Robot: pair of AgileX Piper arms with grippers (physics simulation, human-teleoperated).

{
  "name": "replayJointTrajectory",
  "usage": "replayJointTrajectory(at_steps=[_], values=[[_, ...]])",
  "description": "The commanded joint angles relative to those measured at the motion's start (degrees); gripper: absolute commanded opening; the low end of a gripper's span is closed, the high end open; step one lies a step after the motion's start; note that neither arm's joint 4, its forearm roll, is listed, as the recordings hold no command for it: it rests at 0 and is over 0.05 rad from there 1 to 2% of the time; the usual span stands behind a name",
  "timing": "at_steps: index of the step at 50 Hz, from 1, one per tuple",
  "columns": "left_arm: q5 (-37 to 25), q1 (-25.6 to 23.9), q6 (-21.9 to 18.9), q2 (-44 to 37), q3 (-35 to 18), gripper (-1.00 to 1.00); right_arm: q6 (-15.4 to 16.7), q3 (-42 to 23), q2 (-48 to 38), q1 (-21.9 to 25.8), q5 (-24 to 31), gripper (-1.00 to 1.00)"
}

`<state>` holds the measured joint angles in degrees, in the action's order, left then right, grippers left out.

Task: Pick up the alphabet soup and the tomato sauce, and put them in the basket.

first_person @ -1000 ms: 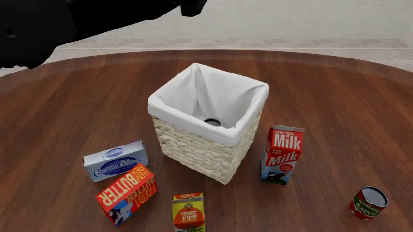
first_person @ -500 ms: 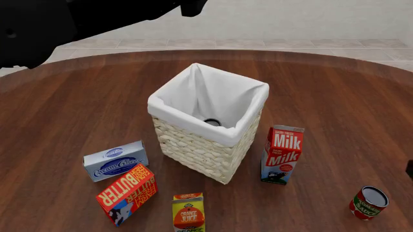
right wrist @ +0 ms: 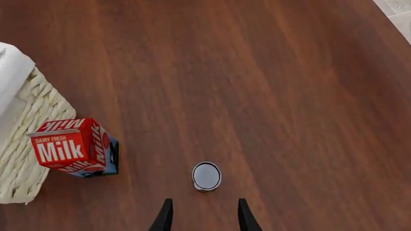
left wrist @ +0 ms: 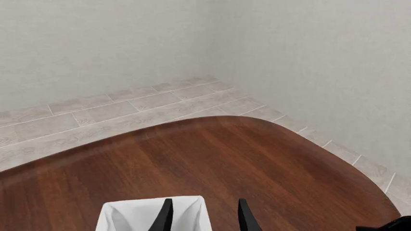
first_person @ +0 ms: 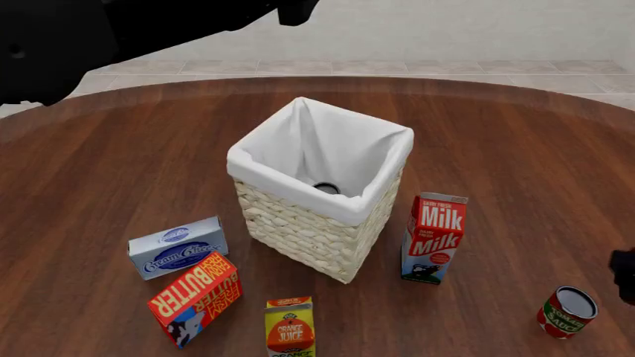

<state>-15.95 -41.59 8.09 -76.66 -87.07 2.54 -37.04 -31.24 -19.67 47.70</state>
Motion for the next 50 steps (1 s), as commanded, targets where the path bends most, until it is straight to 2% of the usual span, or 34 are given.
replayJointTrajectory(at_steps=[1,16,30,50], values=[[0.0,0.0,0.0,0.0,0.0,1.00,0.4,2.7,-1.8,-0.8,-3.5,1.00],[0.0,0.0,0.0,0.0,0.0,1.00,-0.6,6.0,-2.9,-0.3,-6.7,1.00],[0.0,0.0,0.0,0.0,0.0,1.00,-0.5,8.7,-5.7,-0.8,-11.9,1.00],[0.0,0.0,0.0,0.0,0.0,1.00,0.0,10.9,-8.9,-2.4,-16.6,1.00]])
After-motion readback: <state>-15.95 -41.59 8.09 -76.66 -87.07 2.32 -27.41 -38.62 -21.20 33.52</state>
